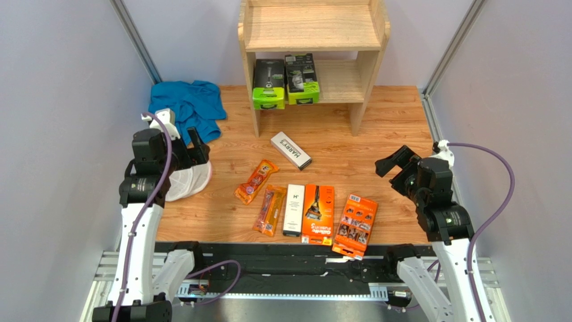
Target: Place and organize the shaving razors onto the shelf
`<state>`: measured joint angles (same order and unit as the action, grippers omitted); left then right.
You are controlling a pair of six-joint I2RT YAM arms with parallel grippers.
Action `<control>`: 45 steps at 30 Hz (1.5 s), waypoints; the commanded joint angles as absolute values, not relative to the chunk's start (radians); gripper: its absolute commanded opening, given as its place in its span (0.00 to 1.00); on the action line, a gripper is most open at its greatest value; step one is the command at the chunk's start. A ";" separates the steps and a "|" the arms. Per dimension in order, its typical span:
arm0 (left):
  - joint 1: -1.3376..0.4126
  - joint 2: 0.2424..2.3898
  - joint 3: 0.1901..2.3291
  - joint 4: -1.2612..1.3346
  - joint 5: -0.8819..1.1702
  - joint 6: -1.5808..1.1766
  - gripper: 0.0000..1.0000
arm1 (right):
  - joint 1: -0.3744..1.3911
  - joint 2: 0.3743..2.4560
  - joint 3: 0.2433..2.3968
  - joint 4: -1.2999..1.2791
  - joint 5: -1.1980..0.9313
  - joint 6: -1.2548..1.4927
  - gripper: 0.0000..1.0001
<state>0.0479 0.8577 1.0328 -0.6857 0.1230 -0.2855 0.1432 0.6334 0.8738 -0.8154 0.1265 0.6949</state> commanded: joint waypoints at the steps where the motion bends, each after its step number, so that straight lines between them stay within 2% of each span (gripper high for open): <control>1: 0.051 0.804 1.028 -0.701 0.312 -0.237 0.99 | 0.144 0.623 0.868 -0.810 -0.024 0.634 1.00; 6: 0.052 0.778 1.003 -0.676 0.402 -0.224 0.99 | 0.144 0.690 0.867 -0.891 -0.081 0.623 1.00; 12: 0.041 0.808 1.022 -0.722 0.488 -0.233 0.99 | 0.146 0.670 0.839 -0.887 -0.107 0.627 1.00; 19: -0.226 0.861 1.029 -0.762 0.329 -0.288 0.99 | 0.144 0.663 0.807 -0.897 -0.155 0.635 1.00; 27: -0.503 0.946 0.947 -0.631 0.203 -0.446 0.99 | 0.147 0.597 0.730 -0.884 -0.225 0.672 1.00; 36: -0.810 1.284 1.072 -0.577 0.025 -0.520 0.99 | 0.153 0.552 0.641 -0.888 -0.256 0.683 1.00; 45: -0.931 1.610 1.239 -0.618 -0.067 -0.566 0.99 | 0.155 0.548 0.614 -0.884 -0.267 0.680 1.00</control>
<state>-0.8963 1.5272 1.1465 -0.6075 0.0059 -0.5247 0.1486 0.5587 0.6300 -0.9005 -0.2417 0.6765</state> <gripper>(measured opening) 0.990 0.999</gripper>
